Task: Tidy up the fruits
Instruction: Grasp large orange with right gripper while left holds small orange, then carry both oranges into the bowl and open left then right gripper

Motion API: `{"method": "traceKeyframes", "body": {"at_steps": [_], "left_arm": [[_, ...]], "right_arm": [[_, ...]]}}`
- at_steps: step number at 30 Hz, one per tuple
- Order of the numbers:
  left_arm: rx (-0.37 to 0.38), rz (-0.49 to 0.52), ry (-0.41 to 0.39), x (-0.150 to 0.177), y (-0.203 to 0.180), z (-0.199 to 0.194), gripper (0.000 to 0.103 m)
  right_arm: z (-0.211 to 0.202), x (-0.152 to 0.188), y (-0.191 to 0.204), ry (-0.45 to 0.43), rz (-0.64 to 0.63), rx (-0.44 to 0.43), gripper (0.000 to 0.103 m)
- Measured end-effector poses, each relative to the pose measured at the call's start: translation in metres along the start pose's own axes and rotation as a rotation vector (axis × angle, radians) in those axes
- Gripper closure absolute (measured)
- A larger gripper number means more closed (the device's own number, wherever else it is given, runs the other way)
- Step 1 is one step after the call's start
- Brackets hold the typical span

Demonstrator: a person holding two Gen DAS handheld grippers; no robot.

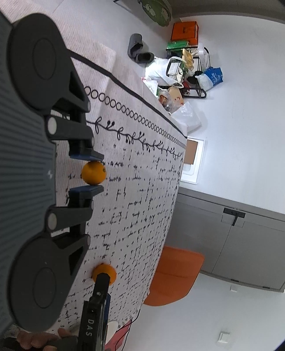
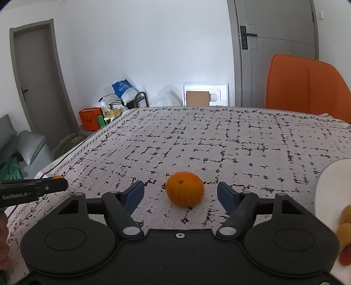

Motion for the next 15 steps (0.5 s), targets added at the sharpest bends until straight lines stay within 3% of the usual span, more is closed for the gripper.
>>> {"method": "traceKeyframes", "body": {"at_steps": [3, 5, 15], "left_arm": [[-0.003, -0.007, -0.003, -0.002, 0.001, 0.001, 0.081], [0.002, -0.004, -0.004, -0.004, -0.001, -0.001, 0.081], [0.045, 0.023, -0.015, -0.005, -0.027, -0.005, 0.081]], "right_arm": [[0.008, 0.0, -0.003, 0.0, -0.011, 0.026, 0.033], [0.015, 0.003, -0.005, 0.027, 0.002, 0.017, 0.063], [-0.02, 0.0, -0.019, -0.015, 0.034, 0.029, 0.064]]}}
Point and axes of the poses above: each gripper's, at about its wrist camera, not at the fingertips, and z roughly the way its jaws point, y to its left, x to its underside, the point moved 10 cm from there along z, roughly the way its jaws point, and after that the axes turned 9 degrees about -y, right-handed, at the moved point
